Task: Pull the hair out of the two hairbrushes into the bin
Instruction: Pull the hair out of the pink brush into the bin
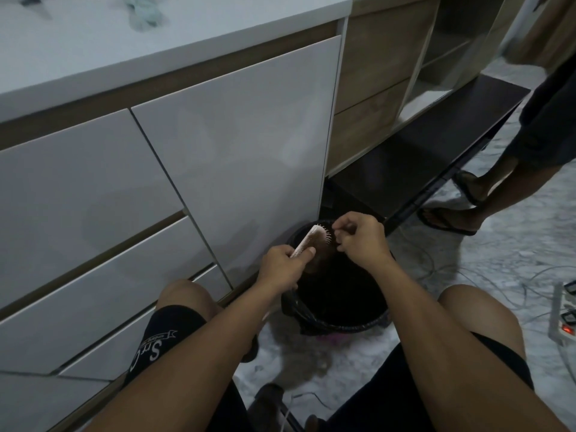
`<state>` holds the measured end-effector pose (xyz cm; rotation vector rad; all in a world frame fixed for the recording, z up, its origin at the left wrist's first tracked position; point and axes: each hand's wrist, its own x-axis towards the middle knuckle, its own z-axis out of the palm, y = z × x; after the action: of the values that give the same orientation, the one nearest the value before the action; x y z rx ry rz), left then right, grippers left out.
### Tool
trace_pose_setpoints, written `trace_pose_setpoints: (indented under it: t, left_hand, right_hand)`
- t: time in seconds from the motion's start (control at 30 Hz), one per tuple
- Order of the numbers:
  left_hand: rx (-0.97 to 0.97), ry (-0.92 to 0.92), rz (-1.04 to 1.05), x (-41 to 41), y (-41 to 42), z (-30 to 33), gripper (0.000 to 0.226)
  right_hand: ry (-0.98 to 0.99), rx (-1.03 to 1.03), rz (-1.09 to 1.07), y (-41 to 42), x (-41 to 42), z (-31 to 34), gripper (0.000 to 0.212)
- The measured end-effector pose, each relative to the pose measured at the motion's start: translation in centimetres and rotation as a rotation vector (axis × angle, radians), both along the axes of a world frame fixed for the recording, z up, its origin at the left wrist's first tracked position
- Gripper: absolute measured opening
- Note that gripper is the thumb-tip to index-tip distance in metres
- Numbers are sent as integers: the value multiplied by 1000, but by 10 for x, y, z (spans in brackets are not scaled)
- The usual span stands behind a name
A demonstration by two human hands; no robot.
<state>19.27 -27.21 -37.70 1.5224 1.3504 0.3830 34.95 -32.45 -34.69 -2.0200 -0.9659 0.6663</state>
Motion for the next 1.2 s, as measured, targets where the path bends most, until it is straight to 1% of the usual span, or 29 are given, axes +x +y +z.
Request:
trace_pose_setpoints:
  t: [0.07, 0.1, 0.2, 0.27, 0.37, 0.4, 0.47, 0.57, 0.63, 0.73, 0.8, 0.87, 0.93, 1.07, 1.2]
  left_hand:
    - [-88, -63, 13, 1, 1, 2, 38]
    - [-131, -91, 19, 2, 2, 4, 37]
    - [-236, -154, 47, 2, 3, 10, 32]
    - [-274, -174, 53, 3, 3, 12, 30]
    - [-273, -167, 44, 3, 4, 10, 31]
    - [-268, -161, 44, 3, 5, 9, 32]
    - [-257, -143, 44, 2, 6, 8, 32]
    - [-256, -135, 46, 1, 7, 7, 32]
    - [-258, -135, 40, 1, 7, 7, 32]
    - [-262, -146, 36, 3, 5, 9, 32]
    - [-272, -155, 40, 3, 4, 12, 39]
    - [-266, -146, 56, 3, 3, 15, 50]
    - [-225, -100, 78, 2, 4, 15, 57]
    - [-183, -42, 99, 1, 8, 9, 51]
    - [-162, -5, 89, 1, 10, 6, 45]
  right_hand:
    - [71, -17, 81, -2, -5, 0, 13]
    - [93, -19, 133, -3, -7, -1, 13]
    - [89, -17, 228, -5, -12, -3, 32]
    - [68, 1, 202, -4, -12, -5, 32]
    - [-5, 8, 98, -1, -11, -5, 16]
    - [-30, 11, 67, 0, -9, -4, 16]
    - [-49, 26, 11, 2, -5, -3, 21]
    - [-16, 34, -50, 3, -2, 0, 26]
    - [-10, 20, -16, 2, -5, 1, 24]
    - [32, 27, 128, 1, -10, -1, 27]
    - [33, 26, 199, -2, -13, -3, 34]
    - [21, 23, 217, -3, -14, -2, 35]
    - [23, 31, 203, -3, -13, -1, 32]
    - [9, 42, 100, -1, -7, 1, 19]
    - [10, 58, -27, 1, -2, 3, 27]
